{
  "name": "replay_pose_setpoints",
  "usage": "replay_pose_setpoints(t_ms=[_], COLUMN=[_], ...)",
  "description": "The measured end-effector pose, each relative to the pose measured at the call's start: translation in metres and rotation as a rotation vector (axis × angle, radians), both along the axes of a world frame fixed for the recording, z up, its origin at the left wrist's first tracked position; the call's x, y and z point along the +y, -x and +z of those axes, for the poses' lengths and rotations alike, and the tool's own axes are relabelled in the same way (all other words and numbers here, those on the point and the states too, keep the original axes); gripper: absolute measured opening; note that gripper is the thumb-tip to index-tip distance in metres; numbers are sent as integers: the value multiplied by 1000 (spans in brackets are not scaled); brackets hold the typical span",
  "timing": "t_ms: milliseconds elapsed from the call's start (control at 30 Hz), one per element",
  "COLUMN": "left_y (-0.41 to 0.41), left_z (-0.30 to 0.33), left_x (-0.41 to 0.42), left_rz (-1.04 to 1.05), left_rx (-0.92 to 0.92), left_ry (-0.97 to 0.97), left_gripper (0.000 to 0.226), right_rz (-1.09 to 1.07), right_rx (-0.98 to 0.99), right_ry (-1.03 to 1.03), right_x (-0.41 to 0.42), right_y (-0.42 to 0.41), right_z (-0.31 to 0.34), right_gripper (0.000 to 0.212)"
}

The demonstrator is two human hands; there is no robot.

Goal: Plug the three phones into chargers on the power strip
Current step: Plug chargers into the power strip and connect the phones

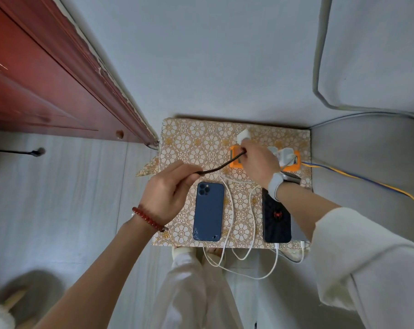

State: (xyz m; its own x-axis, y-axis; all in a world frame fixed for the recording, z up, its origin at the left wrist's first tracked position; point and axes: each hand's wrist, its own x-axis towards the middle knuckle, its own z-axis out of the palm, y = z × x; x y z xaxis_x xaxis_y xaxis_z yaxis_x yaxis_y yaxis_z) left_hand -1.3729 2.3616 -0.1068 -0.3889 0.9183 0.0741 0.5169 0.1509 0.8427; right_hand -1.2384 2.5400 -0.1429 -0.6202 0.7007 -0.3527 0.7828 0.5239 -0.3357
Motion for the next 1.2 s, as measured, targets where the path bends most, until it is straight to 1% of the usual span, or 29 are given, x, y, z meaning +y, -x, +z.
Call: replay_pose_setpoints(t_ms=[67, 100, 167, 267, 333, 467, 567, 667, 800, 967, 1133, 1200], left_y=[0, 1, 0, -3, -4, -6, -9, -10, -10, -9, -6, -5], left_z=[1, 1, -1, -5, -8, -14, -16, -16, -19, -22, -23, -24], left_x=[-2, -1, 2, 10, 14, 14, 13, 13, 14, 12, 9, 7], left_rz=[58, 101, 190, 271, 300, 331, 303, 303, 310, 329, 356, 366], left_rx=[-22, -33, -33, -30, -44, -45, -57, -20, 34, 40, 78, 96], left_ry=[16, 30, 74, 129, 144, 184, 193, 184, 165, 166, 193, 200], left_gripper=[25, 28, 30, 26, 22, 18, 18, 19, 25, 31, 25, 24], right_rz=[-111, -131, -131, -69, -20, 40, 40, 45, 83, 84, 71, 99], right_rx=[123, 176, 213, 148, 83, -34, -41, -31, -27, -37, -22, -33], right_ry=[-53, -84, -91, 9, 53, 29, 42, 66, 84, 99, 94, 44], right_x=[7, 10, 17, 28, 32, 38, 43, 45, 45, 41, 39, 36], right_y=[-3, -6, -14, -25, -27, -21, -21, -24, -29, -28, -29, -30], right_z=[6, 10, 15, 20, 25, 28, 28, 27, 26, 22, 15, 13], right_gripper=[21, 23, 25, 25, 29, 34, 33, 35, 32, 33, 22, 20])
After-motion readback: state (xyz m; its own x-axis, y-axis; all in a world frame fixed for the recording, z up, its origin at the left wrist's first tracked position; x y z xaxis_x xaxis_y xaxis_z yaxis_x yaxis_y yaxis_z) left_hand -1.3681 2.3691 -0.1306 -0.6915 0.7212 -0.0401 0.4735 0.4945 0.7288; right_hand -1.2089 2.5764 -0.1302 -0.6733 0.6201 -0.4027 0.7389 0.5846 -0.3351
